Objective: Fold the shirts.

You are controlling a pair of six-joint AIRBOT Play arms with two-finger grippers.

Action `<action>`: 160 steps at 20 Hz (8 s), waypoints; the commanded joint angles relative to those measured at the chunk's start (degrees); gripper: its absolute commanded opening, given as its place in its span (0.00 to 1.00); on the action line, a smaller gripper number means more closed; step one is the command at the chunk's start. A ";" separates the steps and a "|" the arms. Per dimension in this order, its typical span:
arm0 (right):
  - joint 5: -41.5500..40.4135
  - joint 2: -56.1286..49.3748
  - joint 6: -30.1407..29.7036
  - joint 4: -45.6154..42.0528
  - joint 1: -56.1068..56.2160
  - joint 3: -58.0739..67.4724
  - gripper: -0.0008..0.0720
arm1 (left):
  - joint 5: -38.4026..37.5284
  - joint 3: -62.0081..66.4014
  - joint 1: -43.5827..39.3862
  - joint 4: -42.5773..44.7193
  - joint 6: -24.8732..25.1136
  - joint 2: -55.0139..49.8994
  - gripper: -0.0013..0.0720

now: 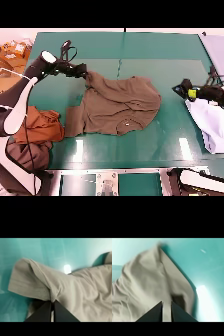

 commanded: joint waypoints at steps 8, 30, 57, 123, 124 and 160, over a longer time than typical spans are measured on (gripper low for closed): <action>-5.09 8.28 1.68 6.21 12.52 -27.78 0.75 | -5.99 -0.02 6.23 4.33 -1.25 -0.50 0.05; 0.87 -29.92 1.09 0.76 7.56 33.16 0.09 | -25.64 -20.13 -13.68 29.51 -16.48 13.00 0.05; 3.58 -5.81 -15.28 28.59 20.46 -24.17 0.73 | -9.60 -29.97 6.16 4.59 5.29 10.69 0.36; 16.39 0.68 6.36 -16.74 -23.65 0.57 0.03 | -27.30 -27.76 15.32 3.21 1.36 24.72 0.05; 15.12 3.28 8.04 -20.00 -25.29 -1.40 0.03 | -24.52 -35.34 15.45 4.15 0.55 29.70 0.05; 2.32 1.46 4.92 -12.31 -16.11 -21.46 0.55 | -0.63 -51.19 17.57 -5.11 9.53 27.28 0.05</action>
